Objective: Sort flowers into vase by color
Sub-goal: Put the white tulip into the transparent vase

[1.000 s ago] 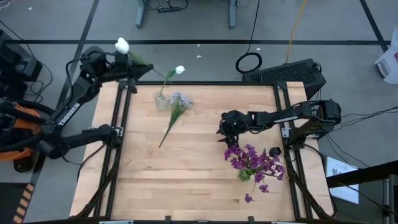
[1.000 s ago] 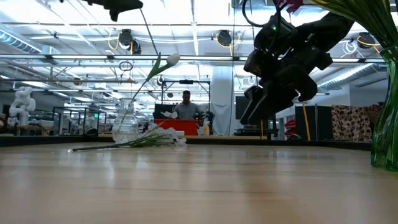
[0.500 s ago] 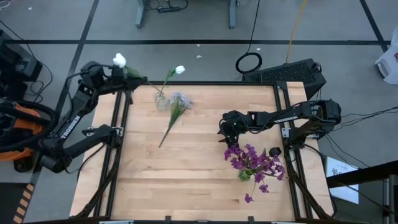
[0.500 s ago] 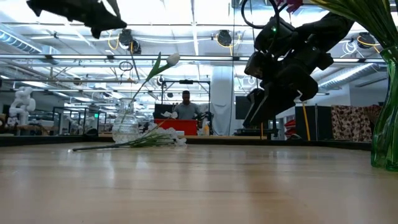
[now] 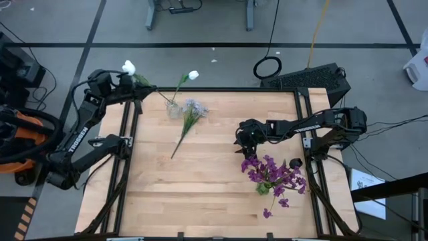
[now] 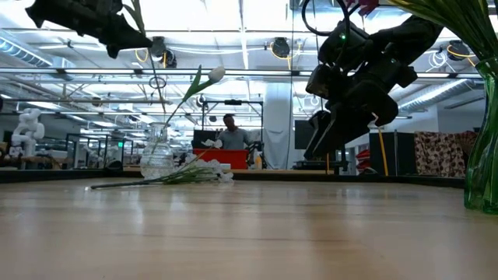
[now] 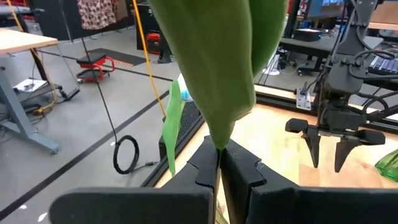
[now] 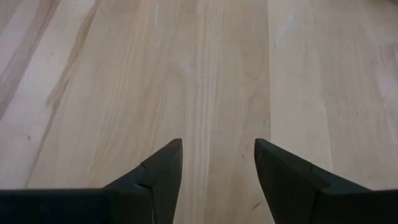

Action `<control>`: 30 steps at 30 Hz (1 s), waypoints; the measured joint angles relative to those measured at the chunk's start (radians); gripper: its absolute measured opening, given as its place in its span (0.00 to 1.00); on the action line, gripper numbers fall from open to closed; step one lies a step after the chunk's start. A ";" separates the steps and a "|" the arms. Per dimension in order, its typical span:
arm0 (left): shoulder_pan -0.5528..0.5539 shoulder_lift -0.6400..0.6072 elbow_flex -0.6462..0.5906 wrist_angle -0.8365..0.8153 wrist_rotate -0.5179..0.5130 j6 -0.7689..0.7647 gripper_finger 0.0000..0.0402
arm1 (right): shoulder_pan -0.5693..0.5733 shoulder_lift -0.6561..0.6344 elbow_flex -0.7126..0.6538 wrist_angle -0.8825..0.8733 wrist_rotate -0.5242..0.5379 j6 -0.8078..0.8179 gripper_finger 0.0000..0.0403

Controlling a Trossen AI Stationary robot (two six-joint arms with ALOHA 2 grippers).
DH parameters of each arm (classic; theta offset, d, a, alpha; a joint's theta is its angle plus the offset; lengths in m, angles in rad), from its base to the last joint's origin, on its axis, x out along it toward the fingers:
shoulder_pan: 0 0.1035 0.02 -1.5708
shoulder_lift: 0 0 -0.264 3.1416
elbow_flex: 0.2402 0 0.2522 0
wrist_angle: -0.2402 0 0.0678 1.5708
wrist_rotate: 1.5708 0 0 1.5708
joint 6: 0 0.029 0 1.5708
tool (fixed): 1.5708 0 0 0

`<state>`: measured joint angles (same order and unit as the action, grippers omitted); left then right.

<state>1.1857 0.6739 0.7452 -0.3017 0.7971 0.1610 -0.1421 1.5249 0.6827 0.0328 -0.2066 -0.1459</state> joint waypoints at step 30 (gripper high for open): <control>0.031 0.094 -0.027 0.015 -0.079 -0.019 0.03 | 0.000 0.000 0.000 0.000 0.000 0.000 0.48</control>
<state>1.2171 0.7681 0.7183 -0.2862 0.7183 0.1417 -0.1421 1.5249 0.6827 0.0330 -0.2067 -0.1459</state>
